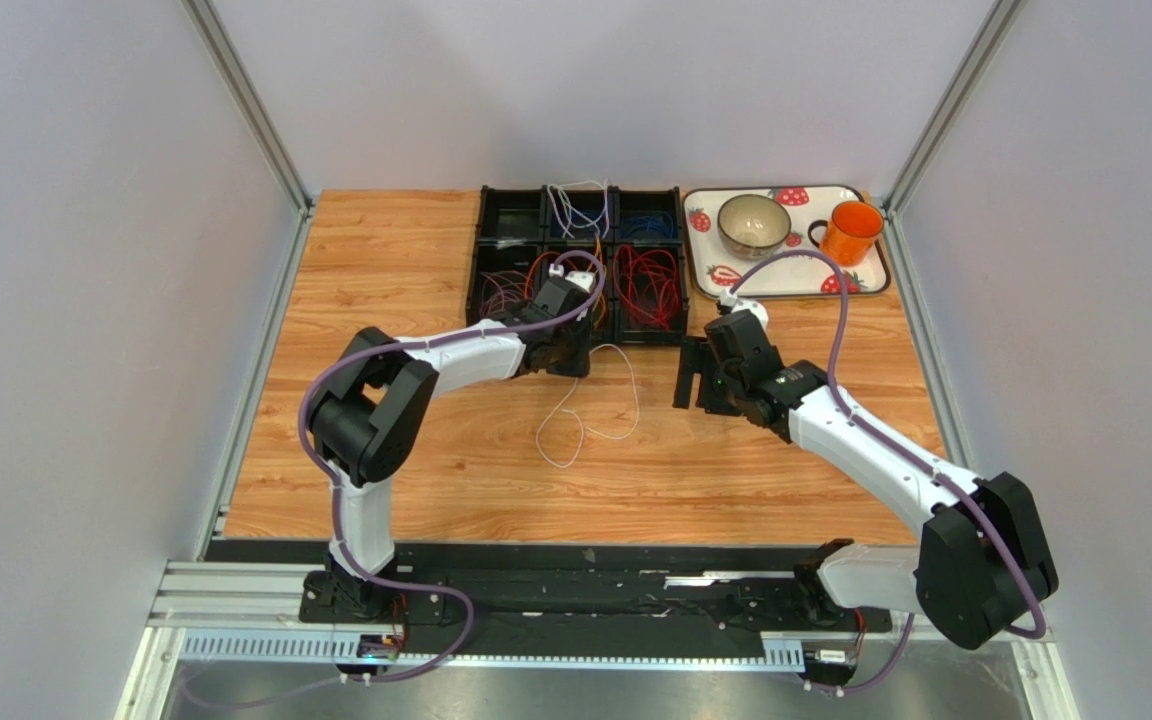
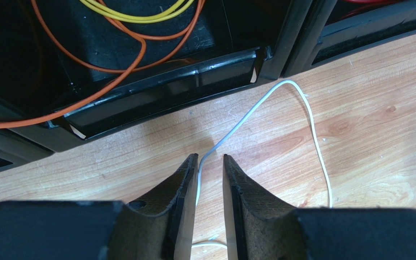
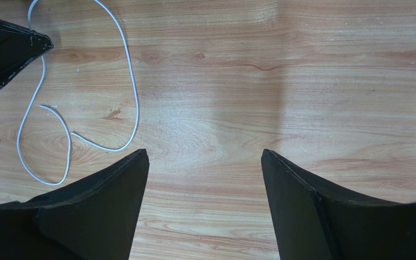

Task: Untangle the cables
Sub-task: Pick up the cable at the center of the board.

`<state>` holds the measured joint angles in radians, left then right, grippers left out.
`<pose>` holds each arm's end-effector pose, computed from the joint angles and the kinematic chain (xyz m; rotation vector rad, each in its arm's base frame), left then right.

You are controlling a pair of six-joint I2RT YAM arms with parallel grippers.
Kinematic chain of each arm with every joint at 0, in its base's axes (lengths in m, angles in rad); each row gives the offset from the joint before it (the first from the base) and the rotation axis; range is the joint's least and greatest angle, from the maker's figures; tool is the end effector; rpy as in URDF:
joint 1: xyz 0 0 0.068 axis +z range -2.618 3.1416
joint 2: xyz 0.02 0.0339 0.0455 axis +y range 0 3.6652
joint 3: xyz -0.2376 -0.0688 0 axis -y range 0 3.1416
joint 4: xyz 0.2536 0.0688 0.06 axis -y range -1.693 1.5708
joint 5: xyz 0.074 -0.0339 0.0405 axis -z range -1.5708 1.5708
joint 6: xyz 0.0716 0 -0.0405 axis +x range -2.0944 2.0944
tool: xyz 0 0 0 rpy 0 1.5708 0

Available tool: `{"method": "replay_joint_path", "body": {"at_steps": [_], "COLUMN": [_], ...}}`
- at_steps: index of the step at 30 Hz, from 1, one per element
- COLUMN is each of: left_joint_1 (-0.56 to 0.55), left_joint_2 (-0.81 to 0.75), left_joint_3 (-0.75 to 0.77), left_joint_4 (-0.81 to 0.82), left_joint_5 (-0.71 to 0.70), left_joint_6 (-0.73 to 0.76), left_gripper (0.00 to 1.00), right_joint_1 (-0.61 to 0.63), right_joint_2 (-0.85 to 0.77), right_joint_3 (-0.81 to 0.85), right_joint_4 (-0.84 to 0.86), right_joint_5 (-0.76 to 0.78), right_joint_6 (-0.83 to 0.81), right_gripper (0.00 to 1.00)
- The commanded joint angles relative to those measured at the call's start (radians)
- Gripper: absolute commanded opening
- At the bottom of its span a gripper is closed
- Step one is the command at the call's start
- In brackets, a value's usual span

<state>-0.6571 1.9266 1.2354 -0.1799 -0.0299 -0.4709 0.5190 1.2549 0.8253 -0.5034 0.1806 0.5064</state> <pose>0.3419 -0.2611 0.1094 0.2186 2.4874 -0.4555 0.2562 0.1316 0.1722 0.0588 2.4933 0.2070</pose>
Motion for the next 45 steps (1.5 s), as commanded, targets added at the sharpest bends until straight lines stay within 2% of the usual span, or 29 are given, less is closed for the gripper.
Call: {"method": "replay_joint_path", "body": {"at_steps": [1,3,5,6,12,22,28,36,40,45], "left_joint_1": [-0.007,-0.007,-0.007,-0.007,-0.010,-0.010,-0.010,-0.007,0.001,0.028], "left_joint_2": [0.014,0.012,0.008,0.003,-0.083,-0.186,-0.189,-0.081,-0.019,0.009], "left_joint_3": [-0.008,-0.007,0.001,0.004,0.047,0.205,0.392,0.811,1.008,1.119], "left_joint_4": [0.040,0.036,0.023,0.016,-0.075,-0.358,-0.509,-0.699,-0.733,-0.684], "left_joint_5": [0.008,0.007,0.004,0.002,-0.007,0.008,-0.048,-0.108,-0.143,-0.151], "left_joint_6": [-0.017,-0.017,-0.015,-0.015,0.009,0.092,0.167,0.255,0.282,0.281], "left_gripper": [0.27,0.21,0.02,0.00,0.00,0.00,0.00,0.00,0.00,0.00], "right_joint_1": [-0.005,-0.005,-0.005,-0.007,-0.007,-0.007,-0.007,-0.007,-0.007,-0.008], "right_joint_2": [-0.002,0.000,-0.002,-0.003,-0.014,-0.009,-0.009,-0.002,-0.006,-0.005], "right_joint_3": [0.021,0.021,0.023,0.023,0.021,0.018,0.021,0.025,0.025,0.021], "right_joint_4": [0.031,0.029,0.029,0.029,0.028,0.025,0.022,0.013,0.011,0.009], "right_joint_5": [0.003,0.003,0.002,0.000,0.003,-0.015,-0.023,-0.030,-0.024,-0.024], "right_joint_6": [-0.016,-0.016,-0.016,-0.014,-0.016,-0.009,-0.006,-0.008,-0.011,-0.012], "right_gripper": [0.80,0.80,0.79,0.79,0.79,0.77,0.76,0.76,0.75,0.75]}}
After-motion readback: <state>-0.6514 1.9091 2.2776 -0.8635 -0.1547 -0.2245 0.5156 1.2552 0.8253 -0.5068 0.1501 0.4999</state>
